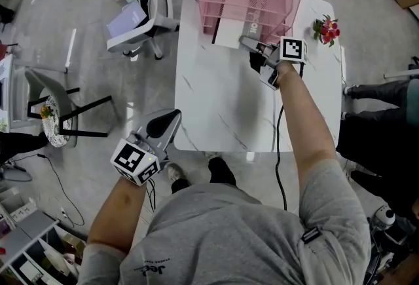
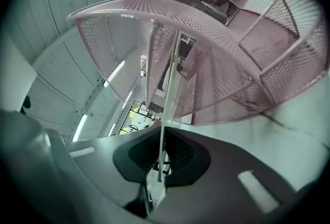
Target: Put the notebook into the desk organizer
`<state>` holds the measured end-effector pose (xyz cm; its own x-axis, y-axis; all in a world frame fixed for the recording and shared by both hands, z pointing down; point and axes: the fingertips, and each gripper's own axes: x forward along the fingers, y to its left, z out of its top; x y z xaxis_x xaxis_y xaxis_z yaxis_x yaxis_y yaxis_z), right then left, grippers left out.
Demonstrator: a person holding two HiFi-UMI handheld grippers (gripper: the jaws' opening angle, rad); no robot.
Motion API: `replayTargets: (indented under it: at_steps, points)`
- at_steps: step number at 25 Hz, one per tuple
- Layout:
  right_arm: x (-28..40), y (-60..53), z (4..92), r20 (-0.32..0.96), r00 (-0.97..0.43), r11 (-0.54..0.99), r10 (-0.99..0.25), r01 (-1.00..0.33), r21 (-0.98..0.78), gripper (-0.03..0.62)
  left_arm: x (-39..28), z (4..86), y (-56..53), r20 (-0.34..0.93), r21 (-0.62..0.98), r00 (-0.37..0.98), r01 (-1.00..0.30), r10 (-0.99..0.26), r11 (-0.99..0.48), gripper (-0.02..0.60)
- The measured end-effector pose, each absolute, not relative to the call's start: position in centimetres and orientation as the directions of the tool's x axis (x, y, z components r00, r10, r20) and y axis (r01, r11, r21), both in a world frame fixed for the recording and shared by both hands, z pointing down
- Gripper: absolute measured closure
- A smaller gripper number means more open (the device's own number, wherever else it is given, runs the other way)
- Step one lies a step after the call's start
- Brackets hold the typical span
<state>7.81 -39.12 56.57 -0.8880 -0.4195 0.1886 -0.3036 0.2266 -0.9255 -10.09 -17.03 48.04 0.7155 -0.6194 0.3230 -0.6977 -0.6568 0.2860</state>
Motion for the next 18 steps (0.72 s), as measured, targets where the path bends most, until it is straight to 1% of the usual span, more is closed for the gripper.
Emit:
replayTargets:
  at_steps: [3,4,6,7,9,11,13,18]
  points:
    - [8.0,-39.9,56.0,0.183,-0.867,0.247,-0.464,-0.325,-0.913,0.578,-10.0,48.2,-17.0,0.322,0.289,0.716,-0.697,-0.619,-0.656,0.523]
    - [8.1,-40.0,55.7,0.18,-0.862,0.259,-0.473,-0.332,-0.907,0.561,-9.9,48.1,-17.1,0.322,0.289,0.718,-0.695,-0.618,-0.658,0.523]
    - [8.0,-40.1,55.2,0.165,-0.866,0.296,-0.472,-0.332,-0.896,0.491,-9.8,48.0,-17.2,0.322,0.289,0.72,-0.693,-0.614,-0.661,0.523]
    - [7.8,-40.0,54.9,0.151,-0.874,0.321,-0.462,-0.323,-0.89,0.464,-9.8,48.0,-17.2,0.323,0.29,0.721,-0.692,-0.613,-0.661,0.523]
    - [7.0,-39.6,54.1,0.12,-0.897,0.386,-0.426,-0.3,-0.873,0.388,-9.8,48.0,-17.2,0.327,0.291,0.721,-0.692,-0.611,-0.661,0.523]
    - [6.4,-39.2,54.0,0.131,-0.91,0.442,-0.394,-0.313,-0.841,0.342,-9.8,48.2,-17.1,0.331,0.29,0.721,-0.691,-0.608,-0.662,0.523]
    - [6.3,-38.9,54.4,0.173,-0.909,0.474,-0.378,-0.351,-0.808,0.324,-9.7,48.3,-17.1,0.335,0.29,0.721,-0.691,-0.606,-0.662,0.523]
    - [6.3,-38.7,55.7,0.279,-0.889,0.539,-0.364,-0.445,-0.715,0.322,-9.5,48.3,-17.3,0.339,0.29,0.725,-0.687,-0.6,-0.667,0.523]
